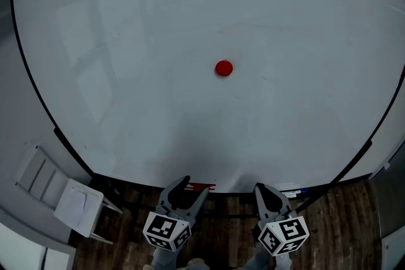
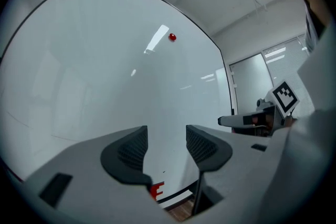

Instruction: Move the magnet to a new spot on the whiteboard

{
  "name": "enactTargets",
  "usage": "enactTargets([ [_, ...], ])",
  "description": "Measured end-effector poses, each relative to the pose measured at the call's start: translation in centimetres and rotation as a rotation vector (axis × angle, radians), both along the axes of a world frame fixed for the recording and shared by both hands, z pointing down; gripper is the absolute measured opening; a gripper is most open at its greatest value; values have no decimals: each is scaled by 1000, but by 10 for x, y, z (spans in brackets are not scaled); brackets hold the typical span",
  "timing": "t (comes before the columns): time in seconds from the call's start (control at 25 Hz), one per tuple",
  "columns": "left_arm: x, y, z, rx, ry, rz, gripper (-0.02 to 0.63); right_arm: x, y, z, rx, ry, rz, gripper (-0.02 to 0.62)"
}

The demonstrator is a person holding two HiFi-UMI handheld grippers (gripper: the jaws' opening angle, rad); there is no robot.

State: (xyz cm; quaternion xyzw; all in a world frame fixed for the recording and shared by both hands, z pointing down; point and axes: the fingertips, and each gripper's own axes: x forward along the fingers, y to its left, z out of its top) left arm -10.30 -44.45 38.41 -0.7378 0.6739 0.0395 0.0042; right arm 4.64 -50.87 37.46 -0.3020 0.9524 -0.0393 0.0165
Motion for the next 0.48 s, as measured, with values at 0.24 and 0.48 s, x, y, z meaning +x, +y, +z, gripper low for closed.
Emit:
enactTargets([
  [0.24, 5, -6, -31, 51, -24, -51, 233, 4, -5, -26, 56, -28, -43, 31],
  [0.48, 11, -17, -82, 136, -92, -69, 233, -2, -4, -72, 161, -59, -103, 31],
])
